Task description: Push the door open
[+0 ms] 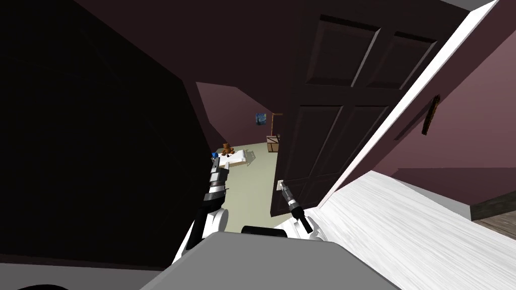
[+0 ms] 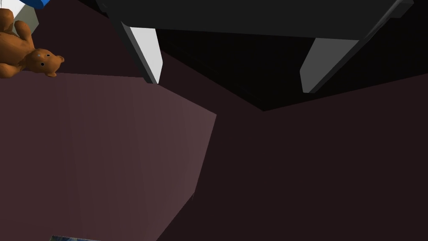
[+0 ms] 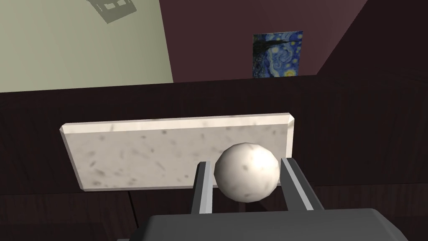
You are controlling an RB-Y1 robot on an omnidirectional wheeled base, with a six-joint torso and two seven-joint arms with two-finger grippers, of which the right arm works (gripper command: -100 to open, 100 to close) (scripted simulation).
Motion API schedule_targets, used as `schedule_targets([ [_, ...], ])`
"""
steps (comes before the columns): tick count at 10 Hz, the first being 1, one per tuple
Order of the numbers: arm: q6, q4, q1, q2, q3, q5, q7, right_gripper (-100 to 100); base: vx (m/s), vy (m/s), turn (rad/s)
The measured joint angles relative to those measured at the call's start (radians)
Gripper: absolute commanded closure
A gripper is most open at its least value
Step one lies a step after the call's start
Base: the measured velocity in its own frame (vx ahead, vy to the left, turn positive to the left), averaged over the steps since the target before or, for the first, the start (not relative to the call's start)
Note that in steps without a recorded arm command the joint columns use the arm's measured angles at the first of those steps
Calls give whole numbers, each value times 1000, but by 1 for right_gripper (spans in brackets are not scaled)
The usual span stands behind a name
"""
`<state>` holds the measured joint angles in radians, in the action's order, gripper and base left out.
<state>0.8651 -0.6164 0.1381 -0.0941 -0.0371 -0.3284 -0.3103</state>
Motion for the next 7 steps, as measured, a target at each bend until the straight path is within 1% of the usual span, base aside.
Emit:
schedule_targets([
  [1, -13, -11, -4, 0, -7, 6, 3, 100, 206, 100, -57],
  [2, 4, 39, 22, -1, -26, 20, 18, 100, 136, 76, -14],
  [3, 2, 23, 16, -2, -31, 24, 22, 100, 152, 98, -55],
  [4, -5, 7, 8, 1, -38, 30, 27, 100, 173, 131, -74],
  [5, -7, 19, 16, -1, -51, 41, 35, 100, 201, 127, -65],
  [6, -7, 41, 30, -2, -67, 53, 46, 100, 140, 79, -23],
  [7, -15, 17, 17, -2, -71, 56, 49, 100, 153, 89, -61],
])
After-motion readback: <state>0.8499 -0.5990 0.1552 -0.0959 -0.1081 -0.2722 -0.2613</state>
